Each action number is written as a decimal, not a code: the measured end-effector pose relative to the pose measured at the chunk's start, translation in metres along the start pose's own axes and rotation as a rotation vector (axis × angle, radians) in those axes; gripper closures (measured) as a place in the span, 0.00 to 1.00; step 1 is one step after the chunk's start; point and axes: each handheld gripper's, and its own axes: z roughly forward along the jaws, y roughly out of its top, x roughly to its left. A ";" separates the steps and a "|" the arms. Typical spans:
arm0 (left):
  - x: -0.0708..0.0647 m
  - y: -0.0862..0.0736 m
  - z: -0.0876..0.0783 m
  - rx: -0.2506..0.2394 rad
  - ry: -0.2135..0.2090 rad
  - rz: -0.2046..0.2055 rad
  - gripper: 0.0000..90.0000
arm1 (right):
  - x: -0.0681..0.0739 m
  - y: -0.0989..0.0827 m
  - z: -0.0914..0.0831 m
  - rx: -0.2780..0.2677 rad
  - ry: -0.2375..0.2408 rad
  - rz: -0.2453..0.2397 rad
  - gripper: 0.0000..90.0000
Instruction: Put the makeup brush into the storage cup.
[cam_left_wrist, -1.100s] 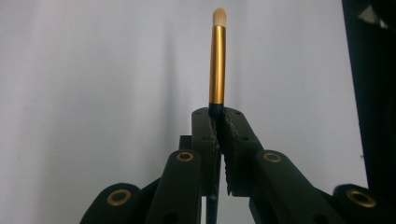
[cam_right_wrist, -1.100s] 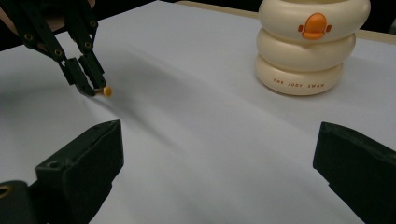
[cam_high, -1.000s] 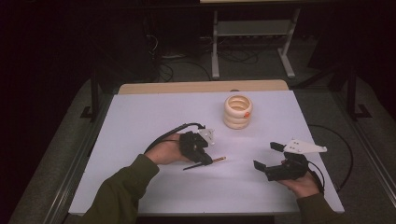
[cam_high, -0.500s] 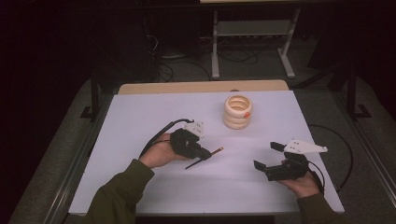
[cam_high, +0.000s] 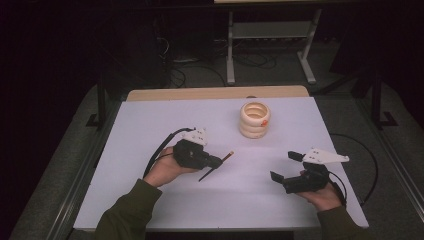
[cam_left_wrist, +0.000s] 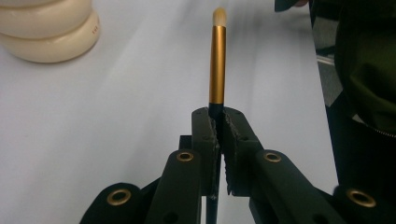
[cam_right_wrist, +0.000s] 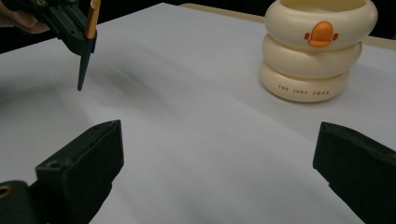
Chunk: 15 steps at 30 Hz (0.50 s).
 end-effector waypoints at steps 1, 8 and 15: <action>0.000 0.000 0.000 0.000 0.000 0.000 0.94 | 0.000 0.000 0.000 -0.001 0.000 -0.002 0.01; 0.002 -0.011 -0.009 -0.073 0.019 -0.026 0.94 | 0.000 0.004 0.005 0.000 0.011 -0.012 0.01; 0.002 -0.016 -0.014 -0.107 0.033 -0.044 0.94 | 0.001 0.009 0.006 -0.024 0.041 -0.002 0.02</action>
